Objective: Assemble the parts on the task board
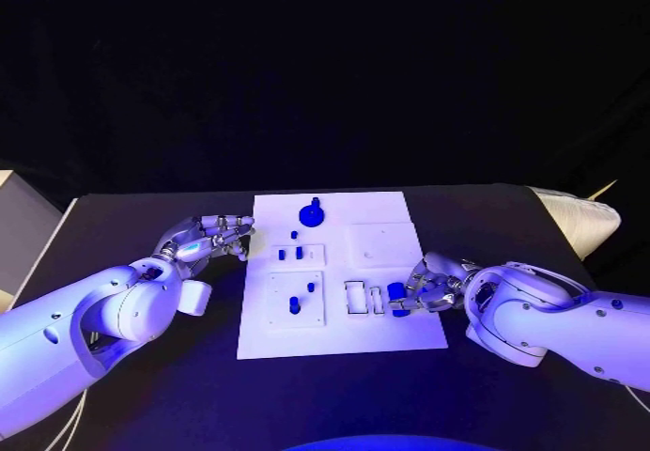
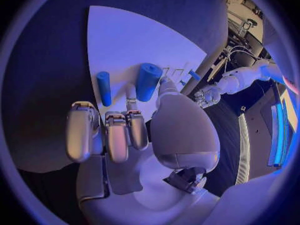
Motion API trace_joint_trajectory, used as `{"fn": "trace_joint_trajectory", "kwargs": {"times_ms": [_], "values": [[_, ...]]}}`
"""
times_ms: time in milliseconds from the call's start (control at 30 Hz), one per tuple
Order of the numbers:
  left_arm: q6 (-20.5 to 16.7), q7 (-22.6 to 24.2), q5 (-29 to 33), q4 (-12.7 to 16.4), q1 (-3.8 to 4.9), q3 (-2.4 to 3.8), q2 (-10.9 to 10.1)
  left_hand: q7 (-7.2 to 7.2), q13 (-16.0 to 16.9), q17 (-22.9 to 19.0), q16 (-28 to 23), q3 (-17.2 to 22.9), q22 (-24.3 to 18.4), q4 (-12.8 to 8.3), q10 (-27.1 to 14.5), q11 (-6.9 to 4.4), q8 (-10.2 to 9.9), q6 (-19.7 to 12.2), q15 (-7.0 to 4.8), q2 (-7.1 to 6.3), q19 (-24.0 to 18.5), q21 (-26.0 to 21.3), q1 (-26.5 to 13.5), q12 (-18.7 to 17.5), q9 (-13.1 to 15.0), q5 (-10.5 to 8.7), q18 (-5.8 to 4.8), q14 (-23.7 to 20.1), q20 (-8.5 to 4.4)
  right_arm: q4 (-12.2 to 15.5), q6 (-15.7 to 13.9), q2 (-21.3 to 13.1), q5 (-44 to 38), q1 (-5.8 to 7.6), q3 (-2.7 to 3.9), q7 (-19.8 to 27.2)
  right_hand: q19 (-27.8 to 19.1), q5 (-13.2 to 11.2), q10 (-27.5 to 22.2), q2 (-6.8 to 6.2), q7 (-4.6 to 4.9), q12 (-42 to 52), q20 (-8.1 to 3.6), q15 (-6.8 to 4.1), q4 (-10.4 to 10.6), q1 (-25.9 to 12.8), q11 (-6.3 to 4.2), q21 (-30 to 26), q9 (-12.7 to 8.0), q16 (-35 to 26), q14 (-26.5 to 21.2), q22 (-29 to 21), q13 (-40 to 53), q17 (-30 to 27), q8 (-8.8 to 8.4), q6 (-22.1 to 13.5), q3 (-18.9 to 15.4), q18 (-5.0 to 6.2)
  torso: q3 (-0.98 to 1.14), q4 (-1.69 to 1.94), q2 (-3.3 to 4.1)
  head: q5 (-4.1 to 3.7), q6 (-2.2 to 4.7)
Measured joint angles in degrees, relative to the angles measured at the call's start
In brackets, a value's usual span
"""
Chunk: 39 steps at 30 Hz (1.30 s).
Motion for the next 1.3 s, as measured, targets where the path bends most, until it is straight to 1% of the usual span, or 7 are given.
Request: {"fn": "trace_joint_trajectory", "kwargs": {"times_ms": [333,500,600,700,867,1033,1300], "values": [[-0.03,0.02,0.02,0.06,-0.01,0.00,-0.08,0.00,0.01,0.00,0.00,0.00,0.00,0.00,0.00,0.00,0.00,0.00,0.00,0.00,0.00,0.00,0.00,0.00,0.00,0.00,0.00,0.00,0.00,-0.68,-0.42,1.29,-1.95,-0.47,0.26,-0.90,0.00,-0.01,0.00,0.00,-0.19,0.00,0.00,0.00,-0.02,0.00,0.00,0.64,0.15,0.00,0.00,-0.01,-0.01,-0.01,0.55,0.47,0.02,0.00,-0.01,-0.03,0.00,0.04,-0.11],[-0.03,0.03,0.03,0.06,-0.01,0.00,-0.13,0.00,-0.05,0.00,0.00,0.16,-0.08,0.16,0.00,0.00,0.00,0.00,0.00,0.00,0.00,-0.21,0.00,0.00,-0.05,0.00,0.00,0.00,0.00,-0.72,-0.77,1.44,-2.42,-0.57,0.26,-1.08,0.00,3.32,0.00,1.46,-0.19,0.00,0.00,0.00,-0.23,1.46,0.00,1.32,0.32,0.23,0.00,-0.01,-0.01,-0.01,0.86,0.64,1.23,0.00,-0.02,-0.03,-0.01,0.08,-0.14],[-0.04,0.03,0.03,0.06,-0.01,0.00,-0.14,0.00,-0.06,0.00,0.00,0.16,-0.08,0.16,0.00,0.00,0.00,0.00,0.00,0.00,0.00,-0.21,0.00,0.00,-0.05,0.00,0.00,0.00,0.00,-0.62,-1.28,1.50,-2.49,-0.62,0.23,-1.09,-0.03,7.29,0.11,2.44,-0.42,0.00,-0.08,-0.12,-0.25,3.33,-0.11,2.03,0.25,0.44,-0.10,-0.01,-0.01,-0.01,0.98,0.84,2.34,0.00,-0.03,-0.03,-0.03,0.09,-0.15],[-0.05,0.03,0.03,0.05,-0.02,0.00,-0.18,0.00,-0.06,0.00,0.00,0.16,-0.07,0.16,0.00,0.00,0.00,0.00,0.00,0.00,0.00,-0.21,0.00,0.00,-0.05,0.00,0.00,0.00,0.00,-0.51,-2.33,1.52,-2.47,-0.63,0.23,-1.08,0.00,10.31,0.29,2.51,-0.59,0.00,-0.42,-0.41,-0.40,5.54,-0.33,2.46,-0.26,0.44,0.01,-0.02,-0.01,-0.01,0.93,0.98,3.98,0.00,-0.03,-0.03,-0.04,0.09,-0.13],[-0.06,0.03,0.04,0.01,-0.02,0.00,-0.27,0.00,-0.06,0.00,0.00,0.16,-0.07,0.16,0.00,0.00,0.00,0.00,0.00,0.00,0.00,-0.21,0.00,0.00,-0.05,0.00,0.00,0.00,0.00,-0.32,-4.68,1.29,-1.70,-0.80,0.09,-1.01,0.00,10.21,0.21,1.04,-0.84,0.33,-0.82,-0.82,-0.42,7.14,-0.83,3.01,-0.31,0.67,0.00,-0.02,-0.02,-0.02,0.93,1.02,7.84,0.01,-0.05,-0.04,-0.04,0.09,-0.05],[-0.08,0.03,0.05,-0.02,-0.02,0.00,-0.34,0.00,-0.05,0.00,0.00,0.16,-0.07,0.16,0.00,0.00,0.00,0.00,0.00,0.00,0.00,-0.21,0.00,0.00,-0.05,0.00,0.00,0.00,0.00,0.17,-7.00,0.84,0.47,-0.69,0.02,-0.95,0.00,11.25,0.21,0.97,-0.71,0.47,-0.82,-0.82,-0.29,7.20,-0.83,3.33,-0.33,0.67,0.00,-0.02,-0.02,-0.02,0.94,1.15,9.29,0.01,-0.07,-0.04,-0.03,0.18,-0.04],[-0.11,0.01,0.06,-0.04,-0.02,0.00,-0.39,0.00,-0.05,0.00,0.00,0.16,-0.07,0.16,0.00,0.00,0.00,0.00,0.00,0.00,-0.01,-0.21,0.00,0.00,-0.05,0.00,0.00,0.00,0.00,1.45,-10.04,1.05,6.44,0.66,0.17,-0.27,0.00,11.28,0.21,0.97,-0.61,0.47,-0.82,-0.82,-0.40,7.21,-0.83,3.55,-0.50,0.90,0.00,-0.03,-0.03,-0.02,0.89,1.25,9.91,0.01,-0.12,-0.06,-0.03,0.45,0.12]]}}
